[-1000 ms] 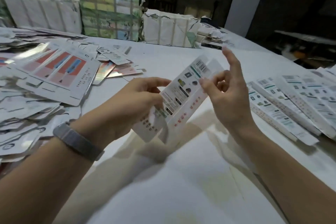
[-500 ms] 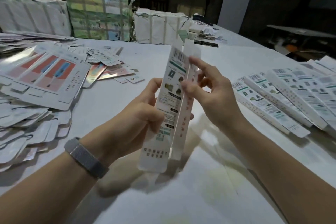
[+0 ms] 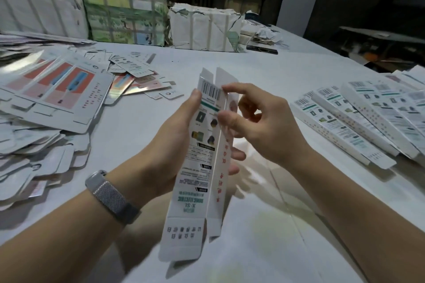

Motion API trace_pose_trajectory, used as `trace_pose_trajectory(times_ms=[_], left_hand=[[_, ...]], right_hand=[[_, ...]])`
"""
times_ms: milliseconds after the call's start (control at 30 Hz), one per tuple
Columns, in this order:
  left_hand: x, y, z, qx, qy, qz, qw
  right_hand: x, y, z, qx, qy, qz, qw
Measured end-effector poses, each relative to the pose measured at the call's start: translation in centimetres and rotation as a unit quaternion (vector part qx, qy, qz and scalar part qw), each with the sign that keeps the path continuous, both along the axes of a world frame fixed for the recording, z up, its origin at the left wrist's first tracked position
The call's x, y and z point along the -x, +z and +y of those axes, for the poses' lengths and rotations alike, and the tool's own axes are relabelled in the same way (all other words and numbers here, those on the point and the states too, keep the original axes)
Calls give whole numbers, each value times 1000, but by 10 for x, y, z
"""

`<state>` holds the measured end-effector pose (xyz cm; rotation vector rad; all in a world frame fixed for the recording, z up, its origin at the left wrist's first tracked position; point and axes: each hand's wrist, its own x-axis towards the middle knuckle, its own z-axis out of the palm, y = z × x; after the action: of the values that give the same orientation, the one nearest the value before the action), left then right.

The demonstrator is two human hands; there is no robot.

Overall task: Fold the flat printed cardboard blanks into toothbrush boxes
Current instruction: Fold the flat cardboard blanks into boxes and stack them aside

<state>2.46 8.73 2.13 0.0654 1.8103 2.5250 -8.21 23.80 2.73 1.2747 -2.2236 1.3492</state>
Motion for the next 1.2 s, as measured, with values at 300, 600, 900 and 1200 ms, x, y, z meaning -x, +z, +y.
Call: trace_pose_trajectory(times_ms=[300,600,900,1200], left_hand=[[-8,-10,7,86,-37,45,995],[7,-13,24,22,40,13,999],[12,-7,14,-5,28,47,999],[15,-13,14,-33,41,46,998]], right_hand=[[5,17,6,6,-11,-71,997],[9,22,13,19,42,-139,989],[1,10,2,137,91,-178,970],[0,7,-3,140,75,-322,933]])
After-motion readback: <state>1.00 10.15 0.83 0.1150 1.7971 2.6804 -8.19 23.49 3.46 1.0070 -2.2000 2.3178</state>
